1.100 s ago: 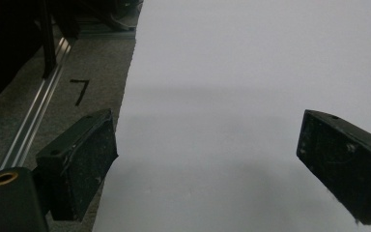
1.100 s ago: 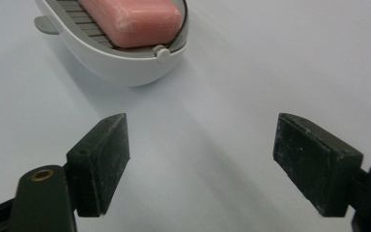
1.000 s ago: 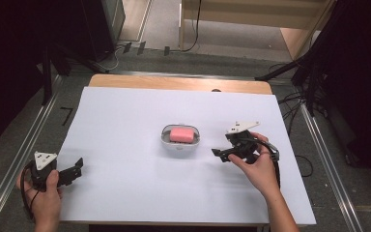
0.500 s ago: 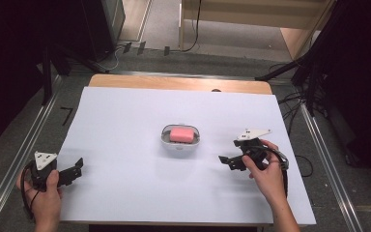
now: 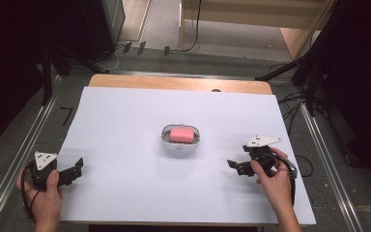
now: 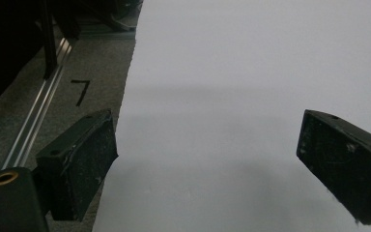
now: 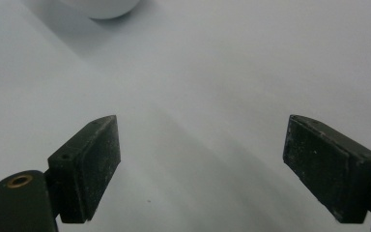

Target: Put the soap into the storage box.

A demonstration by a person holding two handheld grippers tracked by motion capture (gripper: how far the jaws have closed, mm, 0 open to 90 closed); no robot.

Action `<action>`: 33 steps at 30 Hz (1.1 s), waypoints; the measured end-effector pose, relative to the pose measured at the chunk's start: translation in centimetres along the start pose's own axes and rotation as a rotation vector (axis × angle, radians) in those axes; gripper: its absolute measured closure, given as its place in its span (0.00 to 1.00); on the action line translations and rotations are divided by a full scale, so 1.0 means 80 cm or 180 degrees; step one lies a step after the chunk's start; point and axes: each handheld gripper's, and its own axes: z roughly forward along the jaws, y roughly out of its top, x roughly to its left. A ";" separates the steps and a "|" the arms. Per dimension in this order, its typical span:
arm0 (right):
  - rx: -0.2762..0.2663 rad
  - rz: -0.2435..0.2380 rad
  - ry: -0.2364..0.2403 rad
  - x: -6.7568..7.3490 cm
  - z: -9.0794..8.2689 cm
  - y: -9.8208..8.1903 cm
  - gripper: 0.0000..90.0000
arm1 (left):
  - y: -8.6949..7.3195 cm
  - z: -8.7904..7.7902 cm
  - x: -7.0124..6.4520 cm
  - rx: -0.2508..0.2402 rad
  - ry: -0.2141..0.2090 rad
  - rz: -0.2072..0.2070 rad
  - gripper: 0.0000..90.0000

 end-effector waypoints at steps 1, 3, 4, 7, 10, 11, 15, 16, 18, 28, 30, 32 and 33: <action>-0.0010 0.0003 -0.0018 -0.001 -0.001 -0.003 0.16 | 0.000 0.000 0.000 -0.0001 0.0000 -0.0001 0.08; -0.0037 0.0042 -0.0028 -0.003 -0.003 -0.008 0.16 | 0.000 0.000 0.000 0.0000 0.0002 -0.0001 0.08; -0.0040 0.0062 -0.0036 -0.005 -0.004 -0.010 0.16 | 0.000 0.000 0.000 0.0000 0.0001 0.0002 0.08; -0.0055 0.0117 -0.0075 -0.008 -0.007 -0.018 0.15 | 0.000 0.000 0.000 0.0000 0.0003 0.0006 0.08; -0.0093 0.0171 -0.0121 -0.011 -0.011 -0.025 0.16 | 0.000 0.000 0.000 0.0001 0.0004 0.0009 0.08; -0.0103 0.0184 -0.0137 -0.012 -0.013 -0.028 0.16 | 0.000 0.000 0.000 0.0002 0.0005 0.0008 0.08; -0.0116 0.0247 -0.0187 -0.016 -0.018 -0.037 0.16 | 0.000 0.000 0.000 0.0002 0.0005 0.0007 0.08; -0.0122 0.0229 -0.0208 -0.018 -0.019 -0.039 0.16 | 0.000 0.000 0.000 0.0002 0.0005 0.0008 0.08; -0.0134 0.0263 -0.0204 -0.019 -0.022 -0.043 0.16 | 0.000 0.000 0.000 0.0002 0.0004 0.0009 0.08; -0.0178 0.0388 -0.0283 -0.027 -0.034 -0.067 0.16 | 0.000 0.000 0.000 0.0000 0.0002 0.0008 0.08; -0.0191 0.0415 -0.0289 -0.029 -0.036 -0.071 0.16 | 0.000 0.000 0.000 0.0000 0.0002 0.0009 0.08; -0.0192 0.0435 -0.0310 -0.030 -0.038 -0.076 0.16 | 0.000 0.000 0.000 -0.0001 0.0000 0.0012 0.08; -0.0194 0.0453 -0.0318 -0.030 -0.040 -0.077 0.16 | 0.000 0.000 0.000 -0.0001 0.0002 0.0010 0.08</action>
